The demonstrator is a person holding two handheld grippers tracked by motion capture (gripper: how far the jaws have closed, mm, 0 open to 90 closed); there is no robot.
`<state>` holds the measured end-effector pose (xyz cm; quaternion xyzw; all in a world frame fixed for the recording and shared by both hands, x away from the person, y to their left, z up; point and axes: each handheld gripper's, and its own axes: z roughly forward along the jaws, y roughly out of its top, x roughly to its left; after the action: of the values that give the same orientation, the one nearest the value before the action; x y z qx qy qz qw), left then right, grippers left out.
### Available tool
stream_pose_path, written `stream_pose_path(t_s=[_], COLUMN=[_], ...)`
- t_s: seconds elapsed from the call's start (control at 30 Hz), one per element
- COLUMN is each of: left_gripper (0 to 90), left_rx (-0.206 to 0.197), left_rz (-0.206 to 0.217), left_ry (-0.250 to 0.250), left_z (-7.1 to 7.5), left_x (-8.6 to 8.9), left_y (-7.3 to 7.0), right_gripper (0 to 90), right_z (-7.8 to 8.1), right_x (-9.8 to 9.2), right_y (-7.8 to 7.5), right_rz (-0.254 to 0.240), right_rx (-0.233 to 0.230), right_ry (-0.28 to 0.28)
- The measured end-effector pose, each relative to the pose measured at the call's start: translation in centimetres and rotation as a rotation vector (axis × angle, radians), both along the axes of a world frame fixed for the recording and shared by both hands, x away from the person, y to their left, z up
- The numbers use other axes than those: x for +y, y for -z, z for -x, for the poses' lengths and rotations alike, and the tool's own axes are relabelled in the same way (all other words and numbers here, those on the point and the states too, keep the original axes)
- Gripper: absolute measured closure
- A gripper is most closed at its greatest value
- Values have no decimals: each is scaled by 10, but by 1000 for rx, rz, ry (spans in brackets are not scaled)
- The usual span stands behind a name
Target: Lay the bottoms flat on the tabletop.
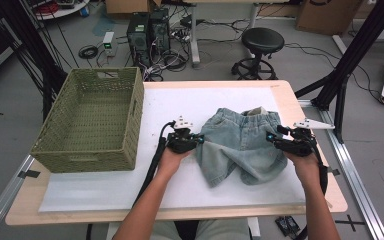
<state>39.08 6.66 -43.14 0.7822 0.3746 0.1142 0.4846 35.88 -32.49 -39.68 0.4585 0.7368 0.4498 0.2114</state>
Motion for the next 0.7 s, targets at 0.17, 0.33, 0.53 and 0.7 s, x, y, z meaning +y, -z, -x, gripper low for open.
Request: stream_pose_path(t_s=[0.17,0.33,0.53,0.7], left_gripper=[845,845,839,557], left_rx=[-18,-53,-59,-58], left_rz=[23,28,10,42], left_ry=[-56,-102,-144,-174], left_z=[13,25,33,31], left_x=[31,56,74,77], left_y=[-2,-9,-12,-10], right_gripper=[418,418,418,418], right_z=[-1,-1,-7,-19], right_x=[8,23,52,89], right_y=[0,-3,-7,-7], right_rz=[-8,-23,-12,67], right_rx=[3,-1,-3,19], right_ry=[-28,-75,-160,-232])
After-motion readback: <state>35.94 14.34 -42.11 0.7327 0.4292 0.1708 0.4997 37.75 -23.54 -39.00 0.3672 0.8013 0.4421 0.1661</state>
